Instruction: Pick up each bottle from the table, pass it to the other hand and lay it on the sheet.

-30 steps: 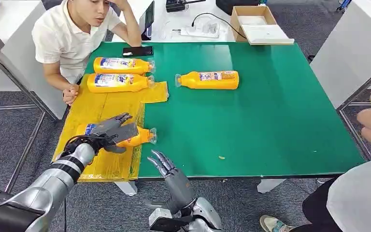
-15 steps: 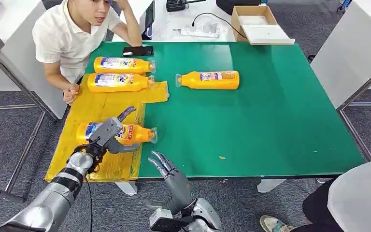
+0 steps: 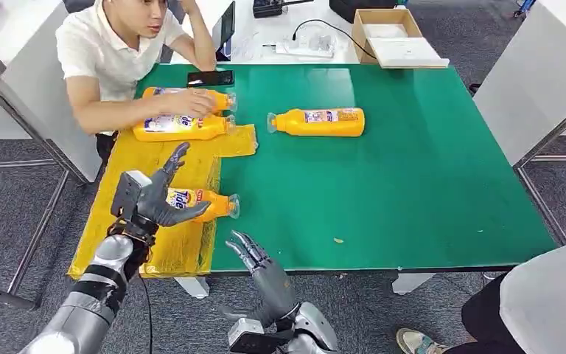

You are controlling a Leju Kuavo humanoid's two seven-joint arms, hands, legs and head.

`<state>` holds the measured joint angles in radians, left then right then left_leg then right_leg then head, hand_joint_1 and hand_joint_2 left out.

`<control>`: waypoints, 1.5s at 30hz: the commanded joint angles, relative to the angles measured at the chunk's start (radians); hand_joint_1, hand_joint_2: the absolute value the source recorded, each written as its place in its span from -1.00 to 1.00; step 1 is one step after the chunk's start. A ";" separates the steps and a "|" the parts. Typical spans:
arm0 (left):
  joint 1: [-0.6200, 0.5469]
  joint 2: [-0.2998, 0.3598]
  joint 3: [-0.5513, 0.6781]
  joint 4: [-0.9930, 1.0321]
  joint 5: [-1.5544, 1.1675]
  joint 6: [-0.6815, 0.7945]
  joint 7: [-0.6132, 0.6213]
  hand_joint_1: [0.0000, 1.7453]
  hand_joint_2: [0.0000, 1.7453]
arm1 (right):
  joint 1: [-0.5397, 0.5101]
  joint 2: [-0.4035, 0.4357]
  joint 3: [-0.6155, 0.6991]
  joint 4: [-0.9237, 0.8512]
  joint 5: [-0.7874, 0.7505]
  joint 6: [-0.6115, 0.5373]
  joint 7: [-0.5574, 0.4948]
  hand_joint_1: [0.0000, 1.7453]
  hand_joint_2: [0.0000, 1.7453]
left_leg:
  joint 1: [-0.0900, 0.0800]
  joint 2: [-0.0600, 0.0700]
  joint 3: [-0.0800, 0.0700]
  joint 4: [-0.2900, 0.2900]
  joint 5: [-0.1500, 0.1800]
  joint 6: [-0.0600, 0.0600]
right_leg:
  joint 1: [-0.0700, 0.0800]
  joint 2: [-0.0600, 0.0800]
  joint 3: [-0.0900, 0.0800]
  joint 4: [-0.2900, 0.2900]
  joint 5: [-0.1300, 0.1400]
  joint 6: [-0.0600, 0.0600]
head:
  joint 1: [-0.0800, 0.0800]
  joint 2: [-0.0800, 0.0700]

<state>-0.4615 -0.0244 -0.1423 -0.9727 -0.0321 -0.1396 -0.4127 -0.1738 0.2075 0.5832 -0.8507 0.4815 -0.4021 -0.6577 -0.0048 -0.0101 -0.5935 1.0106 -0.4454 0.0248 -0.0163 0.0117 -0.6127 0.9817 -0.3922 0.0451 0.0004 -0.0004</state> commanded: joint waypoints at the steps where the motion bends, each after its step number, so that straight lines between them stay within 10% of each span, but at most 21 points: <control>1: 0.080 -0.032 0.060 -0.149 0.081 -0.011 -0.011 -1.00 1.00 | 0.013 -0.029 -0.046 -0.056 -0.093 0.060 -0.038 -1.00 1.00 | 0.001 0.001 0.003 0.000 -0.001 -0.001 | 0.001 0.000 0.003 -0.001 -0.001 -0.001 | 0.000 0.000; 9: 0.088 -0.038 0.071 -0.162 0.110 -0.016 -0.011 -1.00 1.00 | 0.028 -0.025 -0.067 -0.085 -0.128 0.070 -0.040 -1.00 1.00 | 0.001 0.000 0.002 0.000 -0.001 -0.001 | 0.001 -0.002 0.003 -0.001 -0.001 -0.002 | 0.000 0.000; 17: 0.476 -0.111 0.019 -0.562 0.347 -0.003 0.015 -1.00 1.00 | 0.245 -0.078 -0.339 -0.595 -0.222 -0.143 -0.040 -1.00 1.00 | 0.000 0.002 0.006 -0.001 -0.005 -0.001 | 0.000 -0.001 0.006 -0.001 -0.004 -0.001 | 0.000 0.000; 22: 0.536 -0.108 -0.004 -0.612 0.283 0.057 -0.022 -1.00 1.00 | 0.218 -0.090 -0.550 -0.454 0.231 -0.296 0.066 -1.00 1.00 | -0.001 -0.001 0.001 -0.001 -0.004 0.001 | 0.000 -0.002 0.002 -0.004 -0.004 0.002 | 0.000 0.000; 29: 0.528 -0.109 -0.004 -0.610 0.281 0.057 -0.023 -1.00 1.00 | 0.197 -0.084 -0.573 -0.411 0.220 -0.296 0.031 -1.00 1.00 | 0.000 -0.001 0.002 -0.001 -0.004 0.000 | 0.000 -0.002 0.004 -0.004 -0.004 0.001 | 0.000 0.000; 37: 0.524 -0.109 -0.052 -0.619 0.194 0.074 -0.046 -1.00 1.00 | 0.105 -0.101 -0.697 -0.262 0.565 -0.296 0.140 -1.00 1.00 | 0.000 0.001 0.002 -0.001 -0.004 0.001 | 0.000 -0.001 0.003 -0.004 -0.003 0.002 | 0.000 0.000; 45: 0.471 -0.099 -0.076 -0.557 0.176 0.107 0.013 -1.00 1.00 | -0.106 -0.222 -0.557 0.102 0.623 -0.296 0.327 -1.00 1.00 | 0.000 0.003 0.005 -0.002 -0.004 0.000 | 0.001 0.000 0.006 -0.005 -0.002 0.001 | 0.000 0.000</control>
<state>0.0666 -0.1381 -0.1815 -1.6030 0.1530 -0.0626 -0.4387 -0.0666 0.0828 -0.0450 -1.1538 1.1174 -0.6340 -0.4411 -0.0059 -0.0099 -0.5939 1.0106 -0.4485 0.0270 -0.0171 0.0117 -0.6121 0.9791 -0.3944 0.0480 0.0000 0.0000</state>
